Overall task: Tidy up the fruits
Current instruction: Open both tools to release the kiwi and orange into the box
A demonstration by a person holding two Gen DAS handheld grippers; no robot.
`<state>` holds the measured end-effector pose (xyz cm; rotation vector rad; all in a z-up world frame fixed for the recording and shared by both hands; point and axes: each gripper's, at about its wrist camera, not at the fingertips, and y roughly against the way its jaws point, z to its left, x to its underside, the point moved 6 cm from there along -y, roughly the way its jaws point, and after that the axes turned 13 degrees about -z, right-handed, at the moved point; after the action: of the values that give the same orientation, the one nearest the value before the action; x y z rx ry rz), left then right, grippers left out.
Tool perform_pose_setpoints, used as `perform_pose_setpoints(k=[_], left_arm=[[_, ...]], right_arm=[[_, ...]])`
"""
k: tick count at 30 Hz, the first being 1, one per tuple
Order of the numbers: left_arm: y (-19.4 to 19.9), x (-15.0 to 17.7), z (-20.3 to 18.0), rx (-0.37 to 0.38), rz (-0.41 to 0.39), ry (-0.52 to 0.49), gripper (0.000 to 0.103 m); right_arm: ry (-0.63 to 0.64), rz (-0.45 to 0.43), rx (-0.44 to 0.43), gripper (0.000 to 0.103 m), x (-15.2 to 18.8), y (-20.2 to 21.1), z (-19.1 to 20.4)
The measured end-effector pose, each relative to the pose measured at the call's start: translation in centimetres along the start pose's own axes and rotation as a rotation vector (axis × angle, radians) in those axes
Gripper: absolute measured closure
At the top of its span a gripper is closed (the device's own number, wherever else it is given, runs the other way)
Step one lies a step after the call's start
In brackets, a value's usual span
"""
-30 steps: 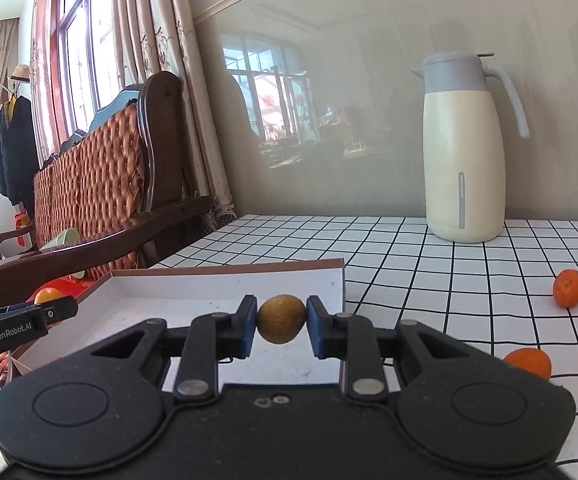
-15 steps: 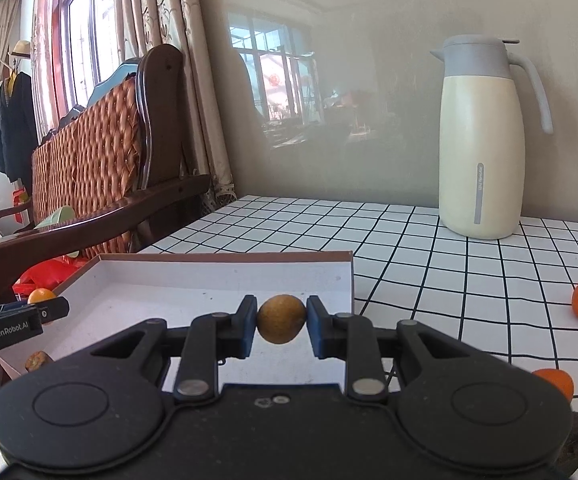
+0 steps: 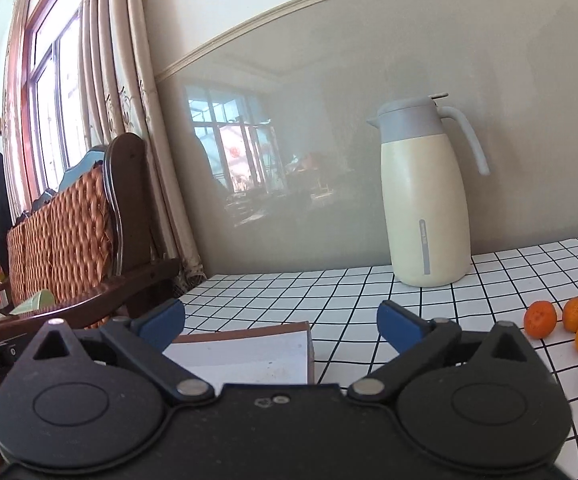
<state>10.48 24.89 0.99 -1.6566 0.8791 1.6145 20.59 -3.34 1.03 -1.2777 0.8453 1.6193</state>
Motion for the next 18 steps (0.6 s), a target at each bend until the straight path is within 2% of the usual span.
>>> perform_pose_setpoints(k=[7, 14, 18], left_arm=[[0.9, -0.4, -0.4, 0.009, -0.014, -0.034, 0.0], [1.4, -0.3, -1.2, 0.001, -0.018, -0.058, 0.0], [1.6, -0.1, -1.8, 0.018, -0.004, -0.069, 0.0]], right_arm=[[-0.038, 0.056, -0.014, 0.006, 0.6, 0.2, -0.7], [-0.021, 0.074, -0.02, 0.006, 0.7, 0.9, -0.7], [-0.015, 0.113, -0.015, 0.006, 1.0, 1.0, -0.9]])
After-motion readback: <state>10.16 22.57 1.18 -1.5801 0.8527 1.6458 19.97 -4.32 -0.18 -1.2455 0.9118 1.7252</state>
